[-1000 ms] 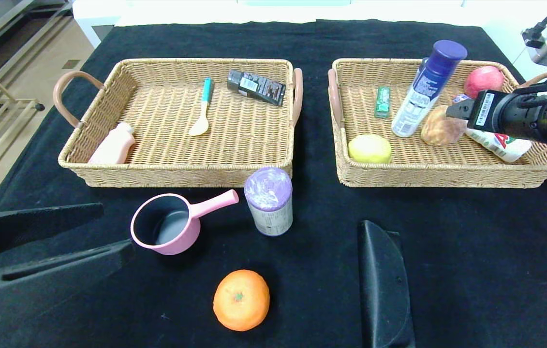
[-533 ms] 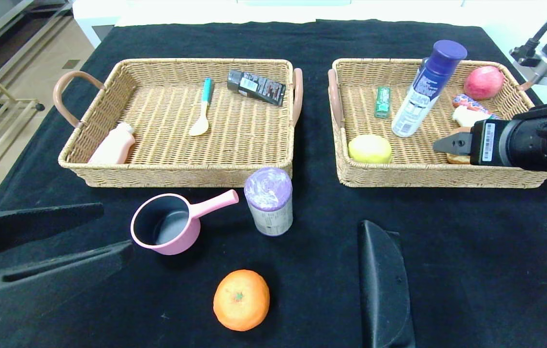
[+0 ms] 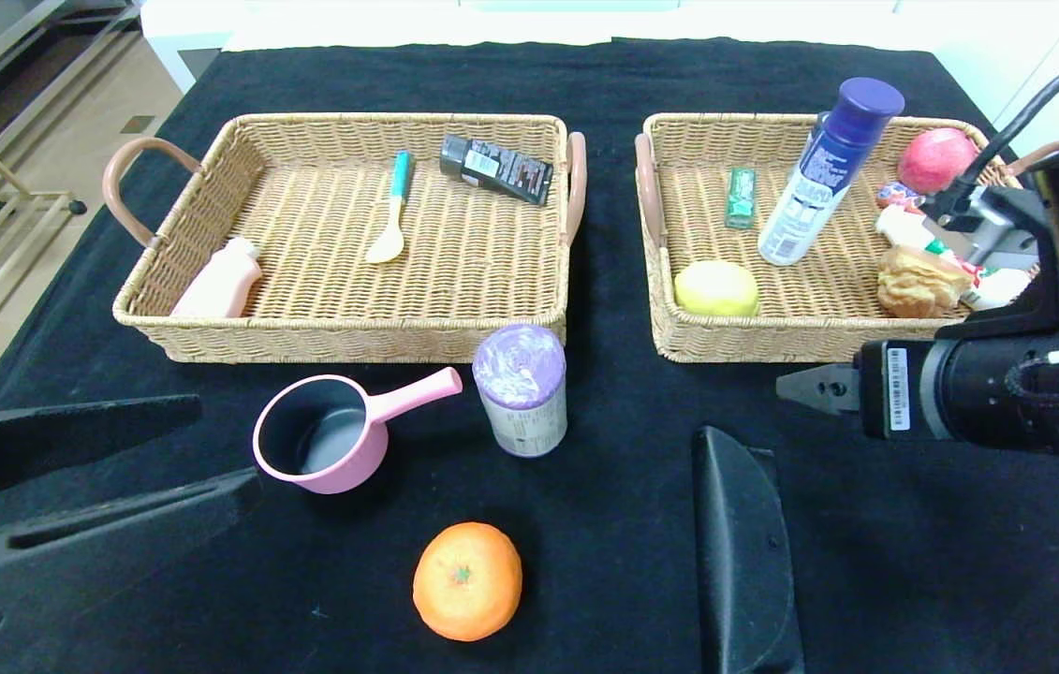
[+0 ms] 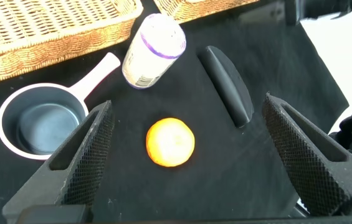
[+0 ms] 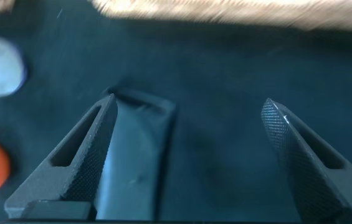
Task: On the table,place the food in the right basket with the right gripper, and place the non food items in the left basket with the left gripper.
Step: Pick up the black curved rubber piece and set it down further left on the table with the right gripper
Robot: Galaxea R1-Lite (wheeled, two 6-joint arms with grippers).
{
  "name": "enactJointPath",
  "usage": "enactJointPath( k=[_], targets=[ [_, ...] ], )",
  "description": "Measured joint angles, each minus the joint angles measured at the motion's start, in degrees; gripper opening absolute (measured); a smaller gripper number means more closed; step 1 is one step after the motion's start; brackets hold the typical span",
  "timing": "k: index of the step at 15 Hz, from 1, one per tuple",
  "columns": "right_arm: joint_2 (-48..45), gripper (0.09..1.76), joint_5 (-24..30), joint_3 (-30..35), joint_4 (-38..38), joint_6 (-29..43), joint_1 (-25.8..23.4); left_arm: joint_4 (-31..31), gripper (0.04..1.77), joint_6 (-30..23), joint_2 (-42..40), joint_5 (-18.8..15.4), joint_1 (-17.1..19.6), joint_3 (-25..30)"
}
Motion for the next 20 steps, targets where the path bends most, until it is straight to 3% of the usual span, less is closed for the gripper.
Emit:
enactJointPath(
  k=[7,20],
  targets=[
    [5.13,1.7,-0.52,1.84,-0.02,1.49,7.72,0.04,1.72,0.0,0.11,0.0,0.0,0.02],
    [11.28,1.7,-3.66,1.84,0.22,2.55,9.48,0.0,1.72,0.2,-0.3,-0.02,0.0,-0.07]
  ],
)
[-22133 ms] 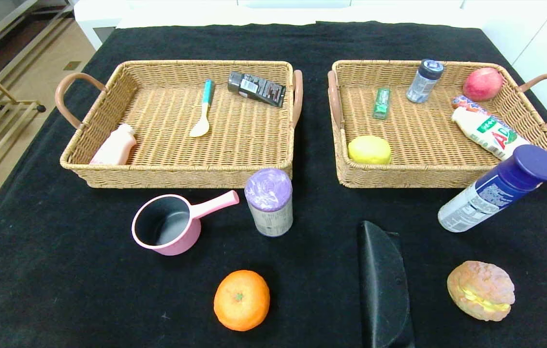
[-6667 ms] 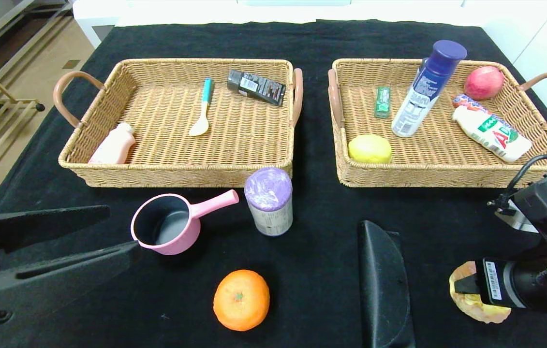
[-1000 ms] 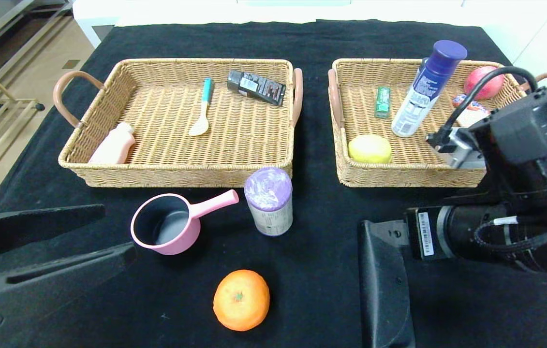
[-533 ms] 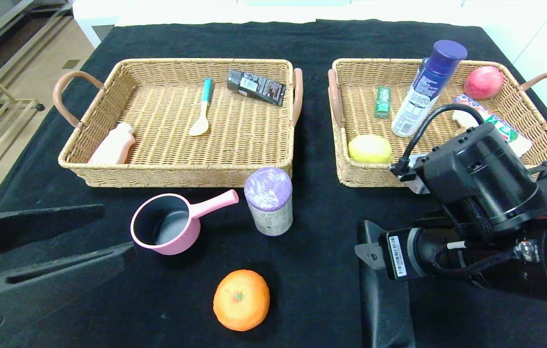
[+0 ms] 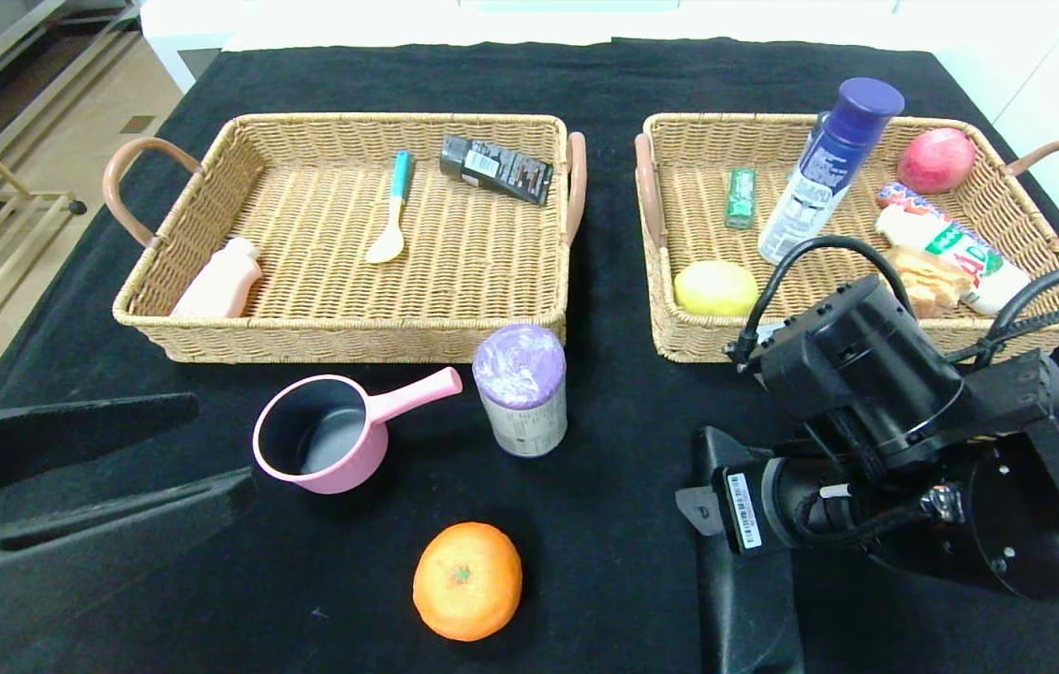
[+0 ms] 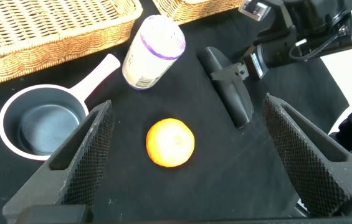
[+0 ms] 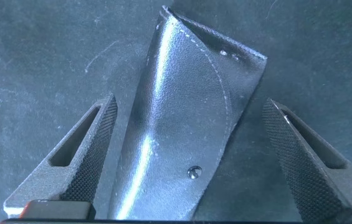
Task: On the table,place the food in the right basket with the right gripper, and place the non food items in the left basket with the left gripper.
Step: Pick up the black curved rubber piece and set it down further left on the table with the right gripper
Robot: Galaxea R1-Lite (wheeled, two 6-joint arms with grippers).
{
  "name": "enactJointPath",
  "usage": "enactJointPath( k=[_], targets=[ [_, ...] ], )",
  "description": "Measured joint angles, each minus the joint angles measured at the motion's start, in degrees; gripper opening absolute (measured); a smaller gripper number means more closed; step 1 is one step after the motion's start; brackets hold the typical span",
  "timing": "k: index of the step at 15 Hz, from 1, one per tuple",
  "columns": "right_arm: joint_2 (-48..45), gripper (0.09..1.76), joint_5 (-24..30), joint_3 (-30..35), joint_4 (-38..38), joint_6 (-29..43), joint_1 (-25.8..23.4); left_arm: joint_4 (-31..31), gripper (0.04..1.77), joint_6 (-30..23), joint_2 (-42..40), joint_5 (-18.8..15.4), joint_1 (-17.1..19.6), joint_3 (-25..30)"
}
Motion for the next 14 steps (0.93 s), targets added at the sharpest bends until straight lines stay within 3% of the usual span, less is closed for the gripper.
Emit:
enactJointPath(
  k=[14],
  targets=[
    [2.26,1.71,-0.09,-0.02,0.15,0.41,0.02,0.0,1.72,-0.02,-0.22,0.02,0.0,-0.17]
  ],
)
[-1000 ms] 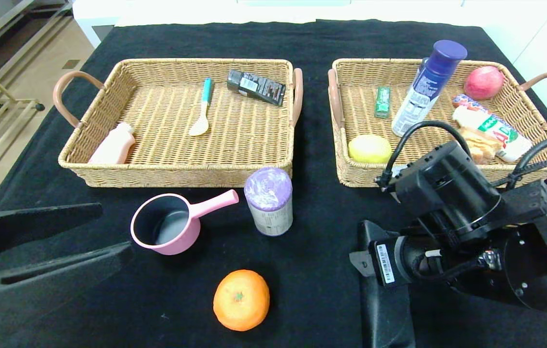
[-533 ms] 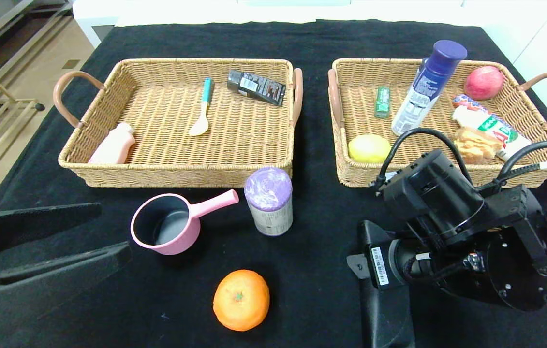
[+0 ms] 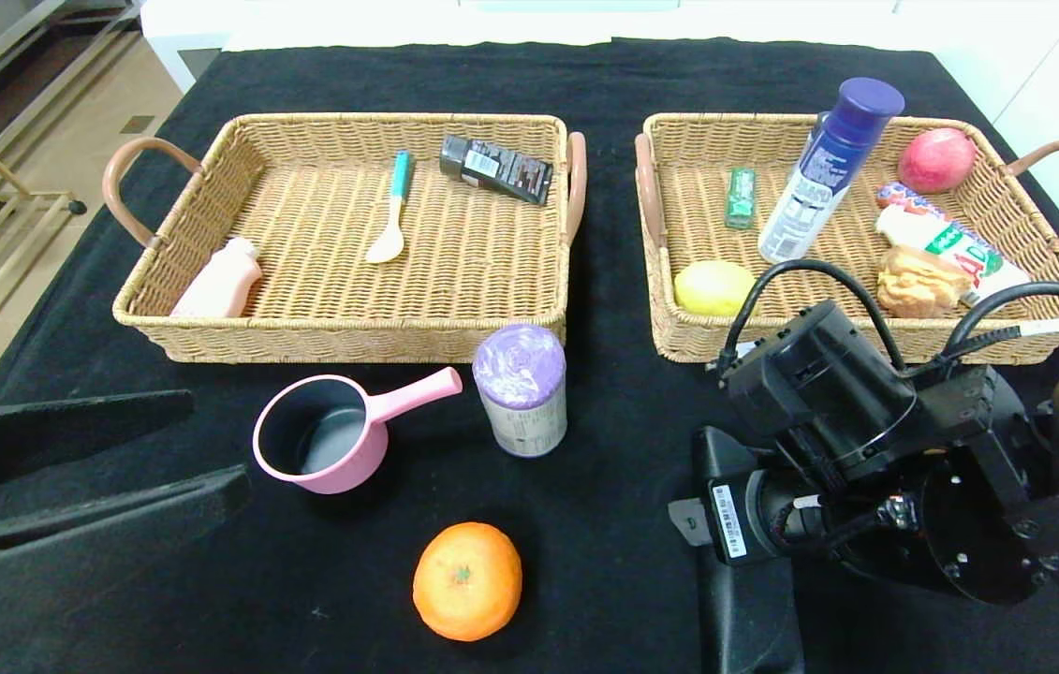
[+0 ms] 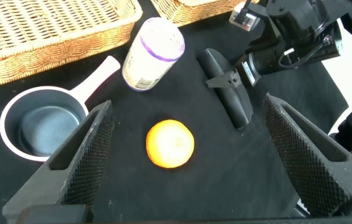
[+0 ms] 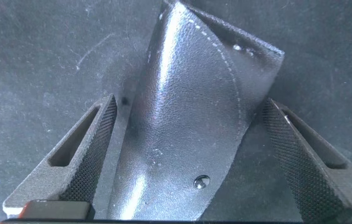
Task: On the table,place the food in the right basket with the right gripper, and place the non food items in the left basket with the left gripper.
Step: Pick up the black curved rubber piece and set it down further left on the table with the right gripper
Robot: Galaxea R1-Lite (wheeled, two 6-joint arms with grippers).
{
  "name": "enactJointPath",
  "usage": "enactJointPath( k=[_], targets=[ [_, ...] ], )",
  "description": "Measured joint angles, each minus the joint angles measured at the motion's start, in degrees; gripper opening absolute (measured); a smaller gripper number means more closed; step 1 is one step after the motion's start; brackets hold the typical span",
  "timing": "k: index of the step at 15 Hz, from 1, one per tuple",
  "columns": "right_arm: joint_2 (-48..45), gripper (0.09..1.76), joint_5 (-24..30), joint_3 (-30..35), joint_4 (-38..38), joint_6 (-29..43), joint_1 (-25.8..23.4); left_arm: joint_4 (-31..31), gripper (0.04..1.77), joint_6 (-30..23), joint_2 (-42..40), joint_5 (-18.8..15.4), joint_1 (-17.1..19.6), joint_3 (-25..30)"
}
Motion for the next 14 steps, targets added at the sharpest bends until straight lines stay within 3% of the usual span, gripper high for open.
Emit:
enactJointPath(
  k=[2,5,8,14],
  targets=[
    [0.11,1.62,-0.02,0.0,0.0,0.1,0.0,0.0,1.72,0.0,-0.09,0.0,0.0,0.0],
    [0.13,1.15,-0.04,0.09,-0.02,0.1,0.0,0.0,1.72,0.0,-0.11,0.0,0.0,0.0],
    [0.13,0.89,-0.04,0.15,-0.12,0.07,0.0,0.0,1.72,0.0,-0.27,0.0,0.0,0.0],
    [0.04,0.83,0.05,0.55,-0.22,0.1,0.0,0.11,1.72,0.0,-0.44,-0.02,-0.02,0.02]
  ],
)
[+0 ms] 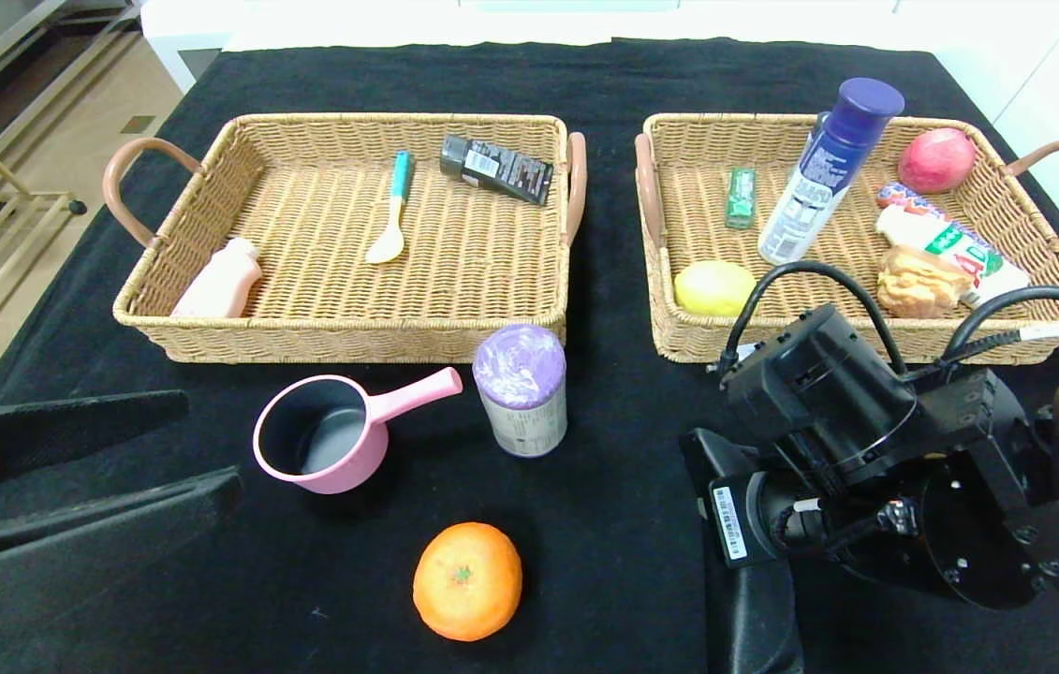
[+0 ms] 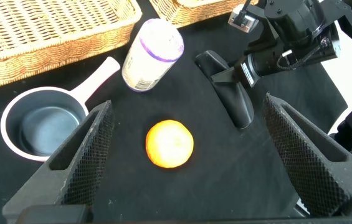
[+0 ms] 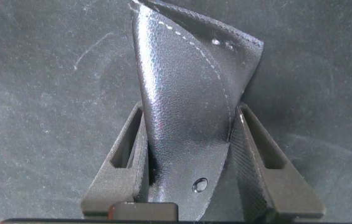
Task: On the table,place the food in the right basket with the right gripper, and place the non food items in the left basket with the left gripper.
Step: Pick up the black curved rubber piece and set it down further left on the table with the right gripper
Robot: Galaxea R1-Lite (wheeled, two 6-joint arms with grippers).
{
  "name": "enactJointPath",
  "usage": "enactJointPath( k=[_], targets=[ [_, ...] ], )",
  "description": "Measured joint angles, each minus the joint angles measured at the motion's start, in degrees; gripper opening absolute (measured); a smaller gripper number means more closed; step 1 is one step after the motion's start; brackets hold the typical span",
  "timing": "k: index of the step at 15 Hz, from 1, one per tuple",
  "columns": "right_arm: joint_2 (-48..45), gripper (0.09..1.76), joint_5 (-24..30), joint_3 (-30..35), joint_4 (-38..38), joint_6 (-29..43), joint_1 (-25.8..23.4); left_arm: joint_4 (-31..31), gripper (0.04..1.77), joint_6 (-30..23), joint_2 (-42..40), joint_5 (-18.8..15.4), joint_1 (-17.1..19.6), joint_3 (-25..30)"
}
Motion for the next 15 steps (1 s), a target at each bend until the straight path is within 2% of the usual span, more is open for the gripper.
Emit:
enactJointPath(
  k=[10,12,15],
  targets=[
    [-2.4,0.83,0.0,-0.24,0.57,-0.13,0.66,-0.02,1.72,0.02,-0.06,0.02,0.02,-0.09],
    [-4.22,0.83,0.22,-1.71,3.46,0.09,1.71,-0.07,1.72,0.0,0.05,0.02,0.02,-0.05],
    [-5.33,0.83,5.3,-5.75,5.07,3.89,4.18,-0.11,1.72,-0.06,0.24,0.09,0.02,0.0]
  ],
)
